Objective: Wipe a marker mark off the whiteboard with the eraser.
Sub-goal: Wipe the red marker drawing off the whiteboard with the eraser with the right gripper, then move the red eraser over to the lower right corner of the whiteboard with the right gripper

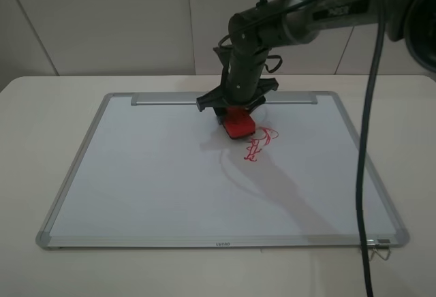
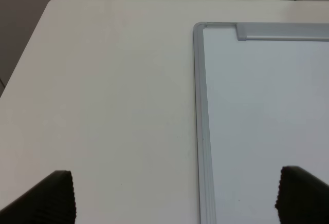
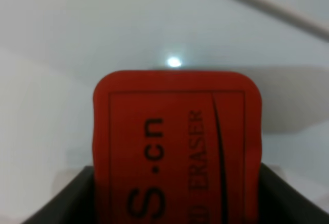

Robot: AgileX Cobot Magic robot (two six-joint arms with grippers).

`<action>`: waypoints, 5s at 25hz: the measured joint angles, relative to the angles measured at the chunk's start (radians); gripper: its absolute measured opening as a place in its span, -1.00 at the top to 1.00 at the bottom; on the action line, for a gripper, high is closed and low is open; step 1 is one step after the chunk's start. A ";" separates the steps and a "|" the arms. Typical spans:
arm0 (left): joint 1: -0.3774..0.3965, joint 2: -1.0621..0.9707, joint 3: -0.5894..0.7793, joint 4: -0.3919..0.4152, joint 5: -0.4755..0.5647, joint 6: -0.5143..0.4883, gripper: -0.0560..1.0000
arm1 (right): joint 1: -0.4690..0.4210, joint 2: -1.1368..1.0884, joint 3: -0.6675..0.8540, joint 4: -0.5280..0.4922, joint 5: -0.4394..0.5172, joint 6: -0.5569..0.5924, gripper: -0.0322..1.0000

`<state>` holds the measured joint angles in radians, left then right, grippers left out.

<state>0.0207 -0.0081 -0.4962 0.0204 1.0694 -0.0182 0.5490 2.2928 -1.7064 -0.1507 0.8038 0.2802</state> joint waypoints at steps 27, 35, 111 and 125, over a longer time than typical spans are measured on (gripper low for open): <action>0.000 0.000 0.000 0.000 0.000 0.000 -0.58 | -0.073 0.078 -0.037 -0.036 -0.143 -0.052 -0.02; 0.000 0.000 0.000 0.000 0.000 0.000 -0.58 | -0.059 0.087 -0.044 -0.032 -0.157 -0.075 -0.02; 0.000 0.000 0.000 0.000 0.000 0.000 -0.58 | -0.267 -0.736 1.121 -0.106 -0.353 0.259 -0.02; 0.000 0.000 0.000 0.000 0.000 0.000 -0.58 | -0.267 -0.718 1.201 -0.152 -0.493 0.260 -0.02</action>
<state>0.0207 -0.0081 -0.4962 0.0204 1.0694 -0.0182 0.2822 1.5752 -0.5051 -0.3031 0.3112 0.5403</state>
